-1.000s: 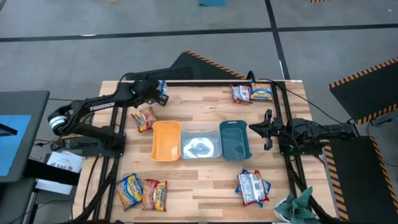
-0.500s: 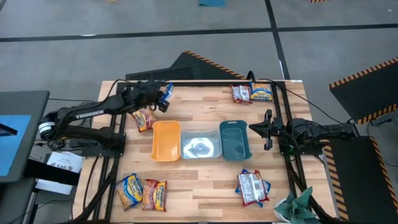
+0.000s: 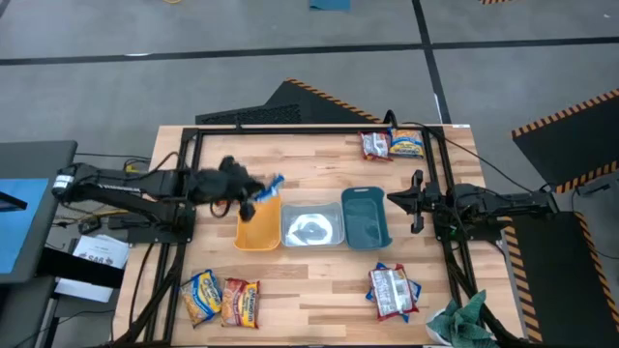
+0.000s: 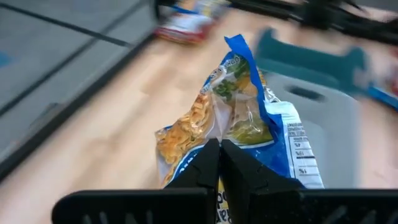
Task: Sort Maruchan noodles
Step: Put the top left blue noodle pack into the yellow bin, then put the bottom left blue noodle pack into the yellow bin
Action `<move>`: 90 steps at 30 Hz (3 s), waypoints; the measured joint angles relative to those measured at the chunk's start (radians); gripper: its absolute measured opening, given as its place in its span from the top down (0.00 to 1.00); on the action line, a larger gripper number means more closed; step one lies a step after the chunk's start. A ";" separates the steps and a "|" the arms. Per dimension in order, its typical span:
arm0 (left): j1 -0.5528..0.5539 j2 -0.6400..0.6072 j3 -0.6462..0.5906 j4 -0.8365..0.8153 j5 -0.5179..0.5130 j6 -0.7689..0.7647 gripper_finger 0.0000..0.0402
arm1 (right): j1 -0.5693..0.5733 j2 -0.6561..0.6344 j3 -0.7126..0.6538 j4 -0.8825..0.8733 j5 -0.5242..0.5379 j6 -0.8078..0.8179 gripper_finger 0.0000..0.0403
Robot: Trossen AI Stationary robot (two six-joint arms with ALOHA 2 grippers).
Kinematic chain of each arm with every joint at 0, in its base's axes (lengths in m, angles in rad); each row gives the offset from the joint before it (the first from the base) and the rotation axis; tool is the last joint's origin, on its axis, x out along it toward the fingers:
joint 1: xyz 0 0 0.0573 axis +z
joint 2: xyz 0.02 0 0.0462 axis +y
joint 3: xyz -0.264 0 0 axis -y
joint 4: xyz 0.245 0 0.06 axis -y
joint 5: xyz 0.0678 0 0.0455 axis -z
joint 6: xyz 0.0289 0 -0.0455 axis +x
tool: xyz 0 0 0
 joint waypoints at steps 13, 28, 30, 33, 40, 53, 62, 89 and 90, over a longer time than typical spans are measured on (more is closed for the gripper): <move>-0.297 0.009 0.000 -0.170 -0.114 -0.072 1.00 | 0.000 0.000 0.000 0.000 0.000 0.000 0.89; -0.194 0.009 0.000 -0.234 -0.074 0.072 0.84 | 0.000 0.000 0.000 0.000 0.000 0.000 0.89; -0.184 0.009 0.000 -0.233 -0.053 0.066 0.78 | 0.000 0.000 0.000 0.000 0.000 0.000 0.89; -0.183 0.009 0.000 -0.233 -0.048 0.052 0.68 | 0.000 0.000 0.000 0.000 0.000 0.000 0.89; -0.186 0.009 0.000 -0.238 0.157 -0.077 0.57 | 0.000 0.000 0.000 0.000 0.000 0.000 0.89; -0.617 0.033 0.002 -0.291 0.242 -0.786 0.57 | 0.000 0.000 0.000 0.000 0.000 0.000 0.89; -0.869 0.268 0.002 -0.425 0.181 -1.140 0.57 | 0.000 0.000 0.000 0.000 0.000 0.000 0.89; -0.904 0.321 -0.003 -0.546 0.295 -1.124 0.57 | 0.000 0.000 0.000 0.000 0.000 0.000 0.89; -0.906 0.321 -0.011 -0.538 0.286 -1.124 0.57 | 0.000 0.000 0.000 0.000 0.000 0.000 0.89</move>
